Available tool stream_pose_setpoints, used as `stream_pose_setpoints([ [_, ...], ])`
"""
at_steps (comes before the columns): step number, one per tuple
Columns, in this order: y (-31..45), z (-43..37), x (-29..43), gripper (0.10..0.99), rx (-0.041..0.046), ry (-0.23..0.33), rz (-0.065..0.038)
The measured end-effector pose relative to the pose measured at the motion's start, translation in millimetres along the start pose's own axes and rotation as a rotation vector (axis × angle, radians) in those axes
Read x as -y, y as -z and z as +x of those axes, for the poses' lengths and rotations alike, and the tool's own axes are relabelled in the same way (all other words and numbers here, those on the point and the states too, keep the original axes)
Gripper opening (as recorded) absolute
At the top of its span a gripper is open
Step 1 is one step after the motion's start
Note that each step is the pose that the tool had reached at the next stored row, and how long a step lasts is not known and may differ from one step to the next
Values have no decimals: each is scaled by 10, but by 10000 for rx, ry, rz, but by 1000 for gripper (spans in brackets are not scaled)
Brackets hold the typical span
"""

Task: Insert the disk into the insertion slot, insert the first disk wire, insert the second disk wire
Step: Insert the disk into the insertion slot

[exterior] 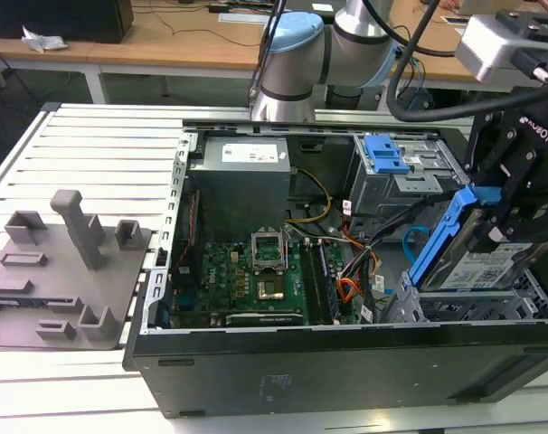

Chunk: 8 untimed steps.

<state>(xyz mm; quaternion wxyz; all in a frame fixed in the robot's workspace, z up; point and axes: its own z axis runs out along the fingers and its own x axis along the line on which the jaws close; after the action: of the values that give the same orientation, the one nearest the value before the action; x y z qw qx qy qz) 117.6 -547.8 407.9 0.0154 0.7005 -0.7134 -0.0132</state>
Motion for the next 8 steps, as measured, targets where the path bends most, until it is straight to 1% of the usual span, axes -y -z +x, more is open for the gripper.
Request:
stream_pose_setpoints([
  [5, -56, 0, 2, 365, 0, 0, 0],
  [8, -121, 0, 5, 365, 0, 0, 0],
])
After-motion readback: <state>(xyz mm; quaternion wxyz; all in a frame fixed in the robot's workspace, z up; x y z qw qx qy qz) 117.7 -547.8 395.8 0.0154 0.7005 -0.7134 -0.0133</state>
